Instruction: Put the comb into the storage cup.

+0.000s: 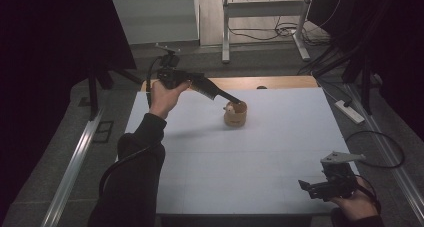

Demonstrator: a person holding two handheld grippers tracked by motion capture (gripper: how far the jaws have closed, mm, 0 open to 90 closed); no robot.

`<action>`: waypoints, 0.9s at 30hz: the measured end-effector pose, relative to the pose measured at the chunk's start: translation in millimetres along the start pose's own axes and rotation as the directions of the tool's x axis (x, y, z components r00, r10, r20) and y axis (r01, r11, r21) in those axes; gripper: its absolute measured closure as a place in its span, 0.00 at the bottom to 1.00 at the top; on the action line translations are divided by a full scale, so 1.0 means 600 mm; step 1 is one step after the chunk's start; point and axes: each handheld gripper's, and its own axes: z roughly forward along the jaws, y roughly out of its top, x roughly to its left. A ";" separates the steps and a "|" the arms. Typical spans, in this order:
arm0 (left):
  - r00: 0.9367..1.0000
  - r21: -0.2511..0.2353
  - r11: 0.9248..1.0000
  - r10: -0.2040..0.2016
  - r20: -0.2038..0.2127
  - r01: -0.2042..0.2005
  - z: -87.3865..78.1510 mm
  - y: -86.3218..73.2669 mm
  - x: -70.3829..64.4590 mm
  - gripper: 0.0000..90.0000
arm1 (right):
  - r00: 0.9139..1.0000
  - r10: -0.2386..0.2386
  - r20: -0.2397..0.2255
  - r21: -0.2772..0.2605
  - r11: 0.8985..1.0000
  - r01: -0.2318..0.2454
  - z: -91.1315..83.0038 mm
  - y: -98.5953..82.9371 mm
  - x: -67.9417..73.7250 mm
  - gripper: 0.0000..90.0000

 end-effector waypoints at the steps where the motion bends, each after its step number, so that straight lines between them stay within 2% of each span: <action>1: 1.000 0.002 1.000 -0.001 -0.002 0.001 0.002 0.000 0.001 0.93 | 1.000 0.000 0.000 0.000 1.000 0.000 0.000 0.000 0.000 0.00; 27: 0.999 0.054 0.998 -0.026 -0.036 0.028 0.046 -0.001 0.019 0.93 | 1.000 -0.012 -0.005 0.003 1.000 0.012 0.001 0.000 0.001 0.00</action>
